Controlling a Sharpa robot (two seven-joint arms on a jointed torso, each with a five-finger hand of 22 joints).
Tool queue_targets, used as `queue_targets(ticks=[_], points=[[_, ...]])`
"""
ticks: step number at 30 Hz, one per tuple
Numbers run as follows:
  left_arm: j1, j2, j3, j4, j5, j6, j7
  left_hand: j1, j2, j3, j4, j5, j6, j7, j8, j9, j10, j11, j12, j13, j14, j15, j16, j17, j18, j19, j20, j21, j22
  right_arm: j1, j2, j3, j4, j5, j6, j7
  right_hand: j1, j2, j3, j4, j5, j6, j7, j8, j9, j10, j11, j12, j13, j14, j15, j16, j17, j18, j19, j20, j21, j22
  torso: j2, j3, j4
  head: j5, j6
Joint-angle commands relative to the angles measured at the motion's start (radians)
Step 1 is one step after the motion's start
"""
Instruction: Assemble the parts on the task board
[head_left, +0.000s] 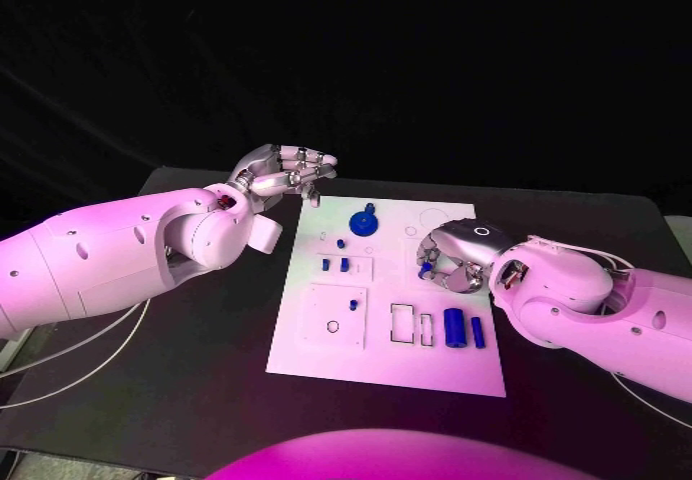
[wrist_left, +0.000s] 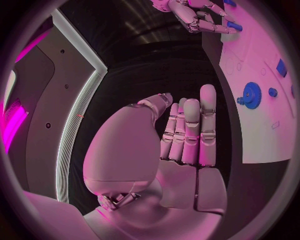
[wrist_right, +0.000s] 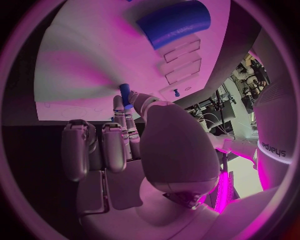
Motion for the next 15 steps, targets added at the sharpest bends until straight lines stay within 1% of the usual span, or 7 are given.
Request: queue_targets(ticks=[1,5,6,7,8,12,15], points=[[0.001,0.002,0.001,0.001,0.004,0.013,0.004,-0.007,0.007,0.004,0.000,-0.003,-0.009,0.000,0.005,0.002,-0.003,0.000,0.005,0.002,-0.010,0.000,-0.005,-0.002,0.007,-0.006,0.000,-0.007,-0.001,-0.005,0.005,-0.002,-0.005,-0.038,0.004,-0.012,0.003,0.003,0.009,-0.002,-0.007,0.006,0.001,0.005,0.002,0.008,0.002,-0.001,-0.002,0.048,-0.005,0.008,0.008,-0.017,0.058,-0.008,0.013,0.184,0.000,0.0004,0.0012,0.004,-0.004],[0.001,0.002,0.001,0.001,0.004,0.013,0.003,-0.007,0.007,0.004,0.000,-0.003,-0.009,0.000,0.005,0.002,-0.003,0.000,0.005,0.002,-0.010,0.000,-0.005,-0.002,0.007,-0.006,0.000,-0.007,-0.001,-0.007,0.008,-0.002,-0.006,-0.046,-0.013,-0.012,0.008,0.009,0.028,-0.013,-0.014,0.012,0.001,0.010,0.006,0.016,0.000,-0.002,0.000,0.049,-0.006,0.009,0.009,-0.018,0.059,-0.010,0.018,0.188,0.000,0.0003,0.0002,0.005,-0.003],[0.001,0.002,0.001,0.000,0.004,0.013,0.003,-0.007,0.007,0.004,0.000,-0.003,-0.009,0.000,0.005,0.002,-0.003,0.000,0.005,0.002,-0.010,0.000,-0.005,-0.002,0.007,-0.006,0.000,-0.007,-0.001,-0.008,0.008,-0.002,-0.006,-0.047,-0.018,-0.011,0.008,0.010,0.032,-0.015,-0.017,0.013,0.001,0.011,0.007,0.017,0.000,-0.002,0.000,0.049,-0.007,0.008,0.009,-0.019,0.059,-0.010,0.020,0.189,0.000,0.0002,-0.0001,0.005,-0.003],[0.001,0.003,0.001,0.000,0.004,0.013,0.003,-0.007,0.007,0.004,0.000,-0.003,-0.009,0.000,0.005,0.002,-0.003,0.000,0.005,0.002,-0.010,0.000,-0.005,-0.002,0.007,-0.006,0.000,-0.007,-0.001,-0.008,0.008,-0.002,-0.005,-0.048,-0.024,-0.011,0.009,0.012,0.043,-0.022,-0.031,0.016,0.000,0.014,0.010,0.022,-0.001,-0.003,0.001,0.049,-0.007,0.010,0.010,-0.019,0.060,-0.011,0.023,0.191,0.000,0.0002,-0.0003,0.005,-0.004],[0.001,0.003,0.001,0.000,0.004,0.012,0.003,-0.007,0.007,0.004,0.000,-0.003,-0.009,0.000,0.005,0.002,-0.003,0.000,0.005,0.002,-0.010,0.000,-0.005,-0.002,0.007,-0.006,0.000,-0.007,-0.001,-0.008,0.008,-0.002,-0.005,-0.049,-0.031,-0.010,0.009,0.013,0.048,-0.026,-0.033,0.019,-0.001,0.017,0.012,0.027,-0.003,-0.002,0.002,0.049,-0.009,0.010,0.012,-0.021,0.061,-0.011,0.029,0.194,0.000,0.0002,-0.0003,0.005,-0.004],[0.001,0.003,0.001,0.000,0.004,0.012,0.003,-0.007,0.007,0.005,0.000,-0.003,-0.010,0.000,0.005,0.002,-0.004,0.000,0.006,0.002,-0.010,0.000,-0.005,-0.002,0.007,-0.006,0.000,-0.007,-0.001,-0.010,0.006,-0.002,0.002,-0.049,-0.064,-0.005,0.008,0.014,0.060,-0.037,-0.032,0.029,-0.004,0.027,0.019,0.041,-0.007,-0.001,0.006,0.049,-0.013,0.011,0.013,-0.022,0.063,-0.012,0.035,0.197,0.000,0.0000,-0.0007,0.004,-0.003],[0.001,0.004,0.001,-0.001,0.004,0.012,0.004,-0.007,0.007,0.005,0.000,-0.003,-0.010,0.000,0.005,0.002,-0.004,0.000,0.006,0.002,-0.010,0.000,-0.005,-0.002,0.007,-0.006,0.000,-0.007,-0.001,-0.011,-0.004,-0.002,0.019,-0.041,-0.095,0.000,0.007,0.015,0.066,-0.045,-0.029,0.034,-0.004,0.032,0.023,0.048,-0.008,-0.002,0.008,0.050,-0.014,0.013,0.017,-0.023,0.065,-0.014,0.042,0.200,-0.001,0.0000,-0.0007,0.004,-0.003]])
